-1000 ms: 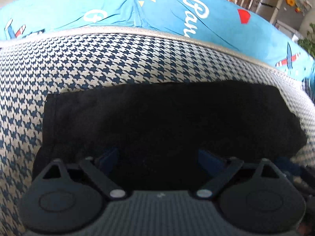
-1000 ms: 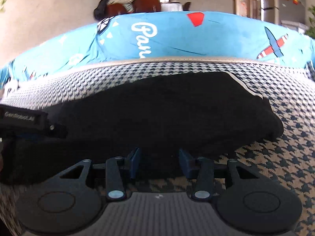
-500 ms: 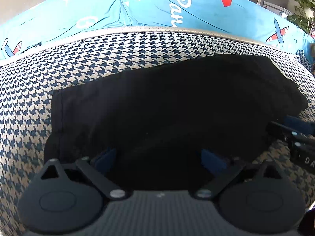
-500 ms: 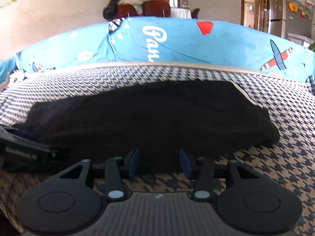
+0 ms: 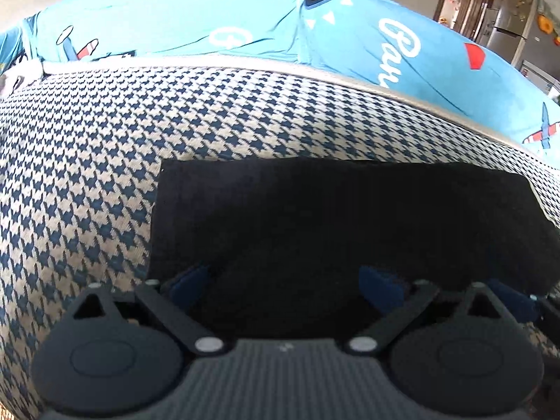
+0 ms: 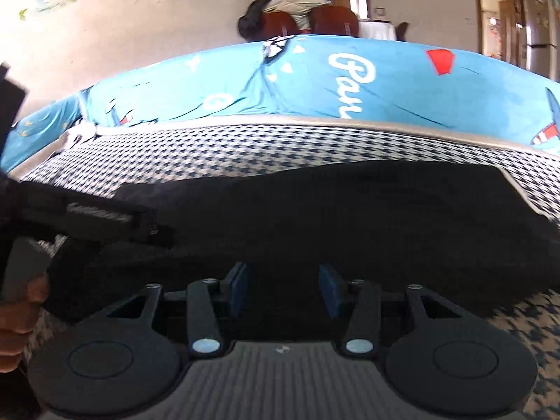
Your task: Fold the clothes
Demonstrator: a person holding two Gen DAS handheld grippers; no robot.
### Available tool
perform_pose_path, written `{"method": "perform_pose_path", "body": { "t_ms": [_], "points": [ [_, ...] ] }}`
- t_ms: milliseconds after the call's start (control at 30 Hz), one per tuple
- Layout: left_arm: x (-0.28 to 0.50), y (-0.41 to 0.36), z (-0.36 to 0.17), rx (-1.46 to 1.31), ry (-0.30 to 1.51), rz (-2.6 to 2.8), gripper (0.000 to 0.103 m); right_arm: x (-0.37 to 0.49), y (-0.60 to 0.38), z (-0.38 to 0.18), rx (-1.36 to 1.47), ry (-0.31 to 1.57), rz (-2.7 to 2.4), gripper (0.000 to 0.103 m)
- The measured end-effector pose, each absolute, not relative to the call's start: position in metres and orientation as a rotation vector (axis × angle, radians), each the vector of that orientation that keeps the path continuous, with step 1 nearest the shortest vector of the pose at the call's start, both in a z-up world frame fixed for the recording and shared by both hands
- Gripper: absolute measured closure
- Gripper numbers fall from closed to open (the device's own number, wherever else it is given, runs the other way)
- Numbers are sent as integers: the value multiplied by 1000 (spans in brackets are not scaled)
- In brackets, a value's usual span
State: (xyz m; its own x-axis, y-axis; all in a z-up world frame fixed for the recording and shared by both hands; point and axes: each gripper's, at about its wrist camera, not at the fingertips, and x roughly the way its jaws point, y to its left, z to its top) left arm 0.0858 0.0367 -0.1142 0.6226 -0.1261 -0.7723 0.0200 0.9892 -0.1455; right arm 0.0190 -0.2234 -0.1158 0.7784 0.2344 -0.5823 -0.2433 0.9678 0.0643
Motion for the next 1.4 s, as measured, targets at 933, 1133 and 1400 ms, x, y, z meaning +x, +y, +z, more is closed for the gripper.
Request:
{"method": "perform_pose_path", "body": {
  "t_ms": [933,1133,1400],
  "points": [
    [67,46,-124,-44,860,-70,0,-9,-208,-122,-141,672,375,57],
    [76,59,-124,-92,856,-1,0,-6,-194,-116,-94,616,397,57],
    [81,66,-131,-117,892,19,0,5,-163,-128,-124,638,433,57]
  ]
}}
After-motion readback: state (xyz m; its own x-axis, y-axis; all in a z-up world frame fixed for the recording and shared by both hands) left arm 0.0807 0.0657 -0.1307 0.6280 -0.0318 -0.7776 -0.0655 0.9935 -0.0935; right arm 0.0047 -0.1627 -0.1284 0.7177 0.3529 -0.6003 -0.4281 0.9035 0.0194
